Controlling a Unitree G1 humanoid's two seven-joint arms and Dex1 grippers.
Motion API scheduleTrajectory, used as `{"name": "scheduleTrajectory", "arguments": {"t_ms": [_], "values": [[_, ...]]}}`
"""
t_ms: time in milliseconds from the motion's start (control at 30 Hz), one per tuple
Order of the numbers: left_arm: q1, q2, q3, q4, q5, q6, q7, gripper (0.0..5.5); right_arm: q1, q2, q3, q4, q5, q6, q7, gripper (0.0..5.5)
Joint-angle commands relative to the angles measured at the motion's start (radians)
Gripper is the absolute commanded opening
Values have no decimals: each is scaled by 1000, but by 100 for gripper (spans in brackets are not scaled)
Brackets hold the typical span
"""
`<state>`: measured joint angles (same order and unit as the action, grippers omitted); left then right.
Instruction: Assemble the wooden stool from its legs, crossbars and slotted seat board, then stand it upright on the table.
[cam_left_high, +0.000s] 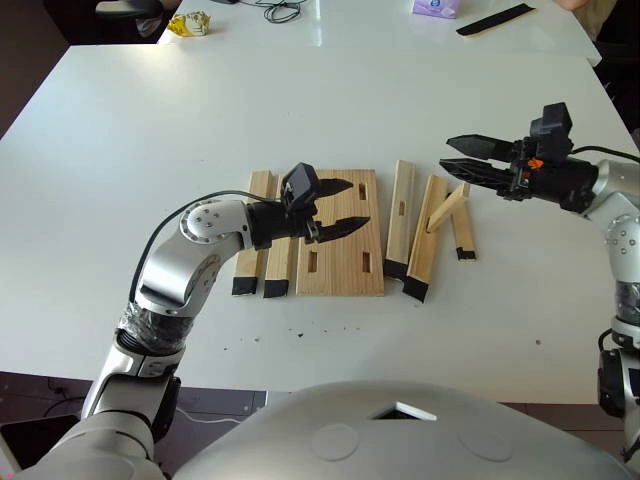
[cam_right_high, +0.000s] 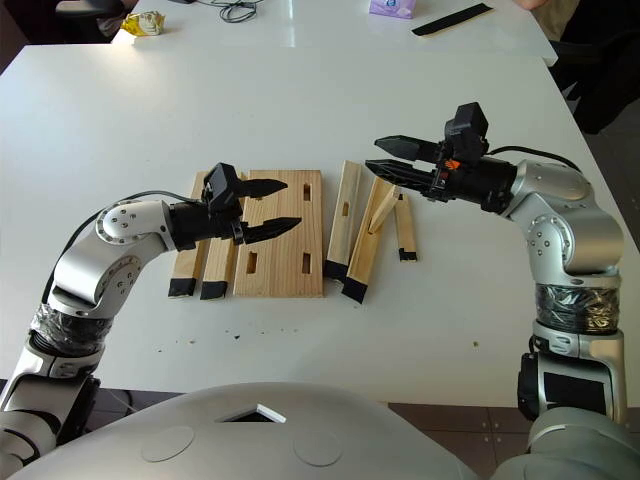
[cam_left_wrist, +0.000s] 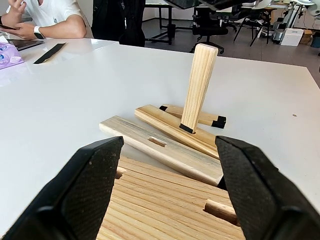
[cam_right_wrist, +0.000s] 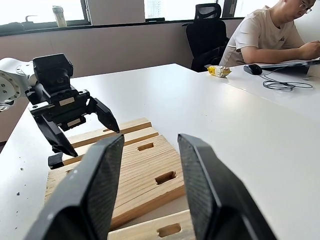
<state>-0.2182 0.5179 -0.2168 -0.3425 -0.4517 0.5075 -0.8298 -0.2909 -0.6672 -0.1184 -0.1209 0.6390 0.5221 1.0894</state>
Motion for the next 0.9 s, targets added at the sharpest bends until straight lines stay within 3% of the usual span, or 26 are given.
{"name": "scheduleTrajectory", "arguments": {"t_ms": [33, 433, 767, 900], "values": [[-19, 5, 4, 13, 15, -6, -9, 341, -50, 39, 10, -28, 27, 17, -34, 199], [-42, 14, 6, 29, 14, 2, -29, 341, -111, 98, -62, -33, 145, 69, -114, 199], [-62, 6, -1, 48, 16, 0, -41, 341, 80, 187, 126, 91, -60, -92, -103, 199], [-58, 6, 0, 45, 16, 0, -39, 341, 77, 176, 111, 50, -40, -91, -111, 199]]}}
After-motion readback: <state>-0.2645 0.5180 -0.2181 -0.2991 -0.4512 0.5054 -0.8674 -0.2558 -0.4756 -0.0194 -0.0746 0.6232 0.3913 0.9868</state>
